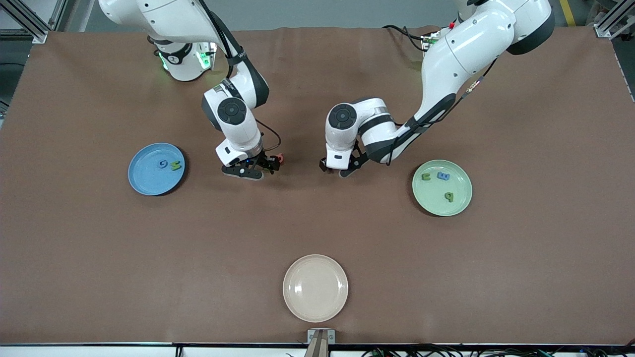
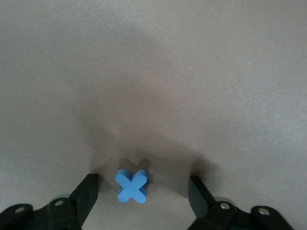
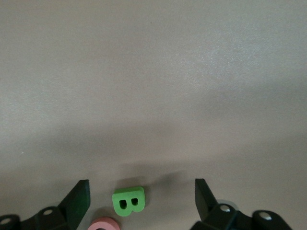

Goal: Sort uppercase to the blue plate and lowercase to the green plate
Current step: 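Grasp the blue x with the left gripper while the right gripper grasps B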

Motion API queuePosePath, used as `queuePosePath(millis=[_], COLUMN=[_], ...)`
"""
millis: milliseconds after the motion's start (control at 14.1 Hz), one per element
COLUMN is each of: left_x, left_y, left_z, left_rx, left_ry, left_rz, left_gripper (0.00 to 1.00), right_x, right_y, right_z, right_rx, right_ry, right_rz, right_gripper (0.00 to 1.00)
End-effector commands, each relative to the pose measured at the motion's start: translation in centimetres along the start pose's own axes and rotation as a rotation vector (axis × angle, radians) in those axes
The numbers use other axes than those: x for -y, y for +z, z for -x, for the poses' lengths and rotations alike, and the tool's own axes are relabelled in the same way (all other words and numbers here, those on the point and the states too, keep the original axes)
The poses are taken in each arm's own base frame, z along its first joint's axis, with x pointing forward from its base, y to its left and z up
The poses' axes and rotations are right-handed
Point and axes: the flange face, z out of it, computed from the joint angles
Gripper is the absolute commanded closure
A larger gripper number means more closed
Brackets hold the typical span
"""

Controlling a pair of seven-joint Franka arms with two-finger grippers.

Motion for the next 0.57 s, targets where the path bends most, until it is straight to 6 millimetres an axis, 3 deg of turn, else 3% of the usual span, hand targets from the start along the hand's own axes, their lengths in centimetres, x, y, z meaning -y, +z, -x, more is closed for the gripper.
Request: queuePosePath(millis=[0, 142, 496], left_x=[0.2, 0.3, 0.3], left_y=[0.1, 0.2, 0.1], left_z=[0.2, 0.2, 0.1], left_rx=[-0.004, -0.004, -0.008], left_ry=[-0.006, 0.002, 0.013], left_rz=[0.003, 0.002, 0.004], left_gripper=[0.38, 0.50, 0.75], right_x=[0.4, 0.4, 1.1], right_y=[0.4, 1.0, 2.0], right_z=[-0.2, 0.0, 0.8], right_rx=[-0.007, -0.004, -0.010], right_ry=[0.009, 0.007, -0.008], right_rz=[0.001, 0.006, 0.000], right_gripper=[0.21, 0.38, 0.40])
